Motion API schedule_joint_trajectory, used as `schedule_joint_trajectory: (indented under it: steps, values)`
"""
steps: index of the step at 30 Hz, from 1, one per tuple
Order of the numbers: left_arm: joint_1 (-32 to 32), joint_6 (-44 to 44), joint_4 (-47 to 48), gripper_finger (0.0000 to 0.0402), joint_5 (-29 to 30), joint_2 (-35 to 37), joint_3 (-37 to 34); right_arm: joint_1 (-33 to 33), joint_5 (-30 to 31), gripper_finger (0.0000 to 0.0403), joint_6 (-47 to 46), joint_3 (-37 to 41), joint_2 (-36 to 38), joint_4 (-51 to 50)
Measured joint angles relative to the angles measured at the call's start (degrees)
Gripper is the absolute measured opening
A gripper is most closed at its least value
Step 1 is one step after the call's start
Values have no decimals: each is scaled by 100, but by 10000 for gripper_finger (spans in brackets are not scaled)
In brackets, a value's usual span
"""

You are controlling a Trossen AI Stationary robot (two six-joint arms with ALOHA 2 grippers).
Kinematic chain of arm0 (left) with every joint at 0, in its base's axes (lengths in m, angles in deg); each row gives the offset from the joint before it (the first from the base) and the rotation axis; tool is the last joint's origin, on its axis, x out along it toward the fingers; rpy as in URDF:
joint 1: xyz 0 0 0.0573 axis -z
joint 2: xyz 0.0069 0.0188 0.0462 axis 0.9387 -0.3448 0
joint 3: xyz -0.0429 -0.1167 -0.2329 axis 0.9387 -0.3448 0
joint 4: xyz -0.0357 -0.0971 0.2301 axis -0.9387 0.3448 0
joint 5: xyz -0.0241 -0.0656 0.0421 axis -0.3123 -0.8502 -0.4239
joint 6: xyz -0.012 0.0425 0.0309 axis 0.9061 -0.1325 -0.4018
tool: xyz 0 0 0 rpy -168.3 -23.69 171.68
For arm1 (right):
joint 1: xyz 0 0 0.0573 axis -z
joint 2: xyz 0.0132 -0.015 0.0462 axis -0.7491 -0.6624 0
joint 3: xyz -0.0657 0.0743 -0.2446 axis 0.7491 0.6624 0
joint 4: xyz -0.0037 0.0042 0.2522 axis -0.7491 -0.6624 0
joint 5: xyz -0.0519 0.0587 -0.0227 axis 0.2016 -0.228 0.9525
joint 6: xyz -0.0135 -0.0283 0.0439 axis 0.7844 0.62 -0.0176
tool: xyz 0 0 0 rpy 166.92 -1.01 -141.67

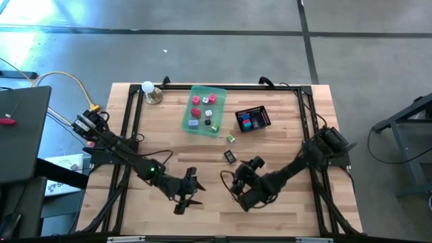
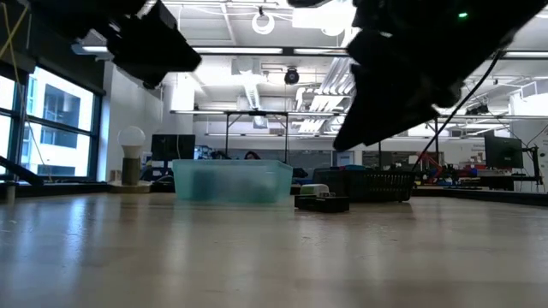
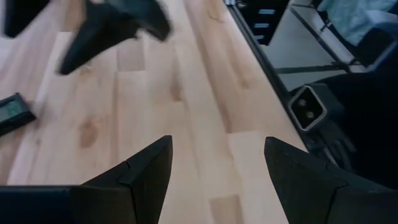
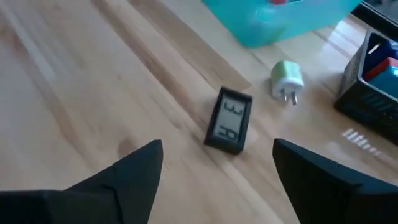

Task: Pick & Place Office items
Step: Put the black digital clock into the black bin

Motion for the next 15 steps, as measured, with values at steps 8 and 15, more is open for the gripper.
schedule_joint_trajectory:
  steps: [8, 15]
  values:
    - [232, -2, -4, 245, 2, 0, 0, 539, -464, 293, 299, 3, -119, 529]
    - [240, 23, -19, 245, 3, 0, 0, 945, -844, 293, 694, 3, -522, 797]
